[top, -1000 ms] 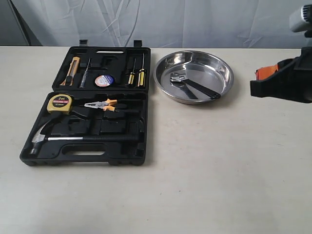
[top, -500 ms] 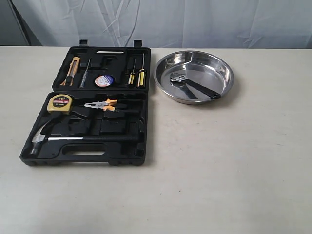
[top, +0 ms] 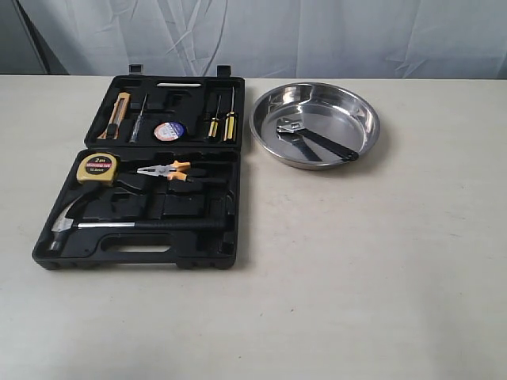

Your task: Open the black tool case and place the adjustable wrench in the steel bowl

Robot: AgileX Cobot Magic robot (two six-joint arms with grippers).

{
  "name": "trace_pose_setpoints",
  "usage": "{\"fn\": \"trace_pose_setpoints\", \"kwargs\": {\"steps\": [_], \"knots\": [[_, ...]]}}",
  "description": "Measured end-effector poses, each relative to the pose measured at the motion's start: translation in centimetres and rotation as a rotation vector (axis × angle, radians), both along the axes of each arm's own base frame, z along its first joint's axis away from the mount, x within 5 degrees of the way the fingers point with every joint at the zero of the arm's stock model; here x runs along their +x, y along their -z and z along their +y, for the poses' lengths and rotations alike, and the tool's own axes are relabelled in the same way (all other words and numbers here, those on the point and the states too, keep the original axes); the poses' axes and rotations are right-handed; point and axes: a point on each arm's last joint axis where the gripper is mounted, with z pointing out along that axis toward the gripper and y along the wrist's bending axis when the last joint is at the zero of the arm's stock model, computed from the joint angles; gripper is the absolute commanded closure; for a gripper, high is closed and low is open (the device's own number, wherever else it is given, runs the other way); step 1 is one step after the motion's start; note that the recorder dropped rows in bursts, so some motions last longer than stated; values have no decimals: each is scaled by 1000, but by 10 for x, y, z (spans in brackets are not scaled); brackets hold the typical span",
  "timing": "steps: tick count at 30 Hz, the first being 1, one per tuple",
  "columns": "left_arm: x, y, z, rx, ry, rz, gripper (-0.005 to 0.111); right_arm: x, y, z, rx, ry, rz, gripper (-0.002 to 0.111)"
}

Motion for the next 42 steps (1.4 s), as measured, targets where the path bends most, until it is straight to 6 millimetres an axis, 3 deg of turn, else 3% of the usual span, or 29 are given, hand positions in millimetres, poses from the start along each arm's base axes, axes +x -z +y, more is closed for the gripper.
{"fn": "trace_pose_setpoints", "kwargs": {"steps": [19, 42], "knots": [[0, 0, 0, 0, 0, 0, 107, -3, 45, -1, -26, 7, 107, 109], [0, 0, 0, 0, 0, 0, 107, -4, 47, 1, 51, 0, 104, 109]]}}
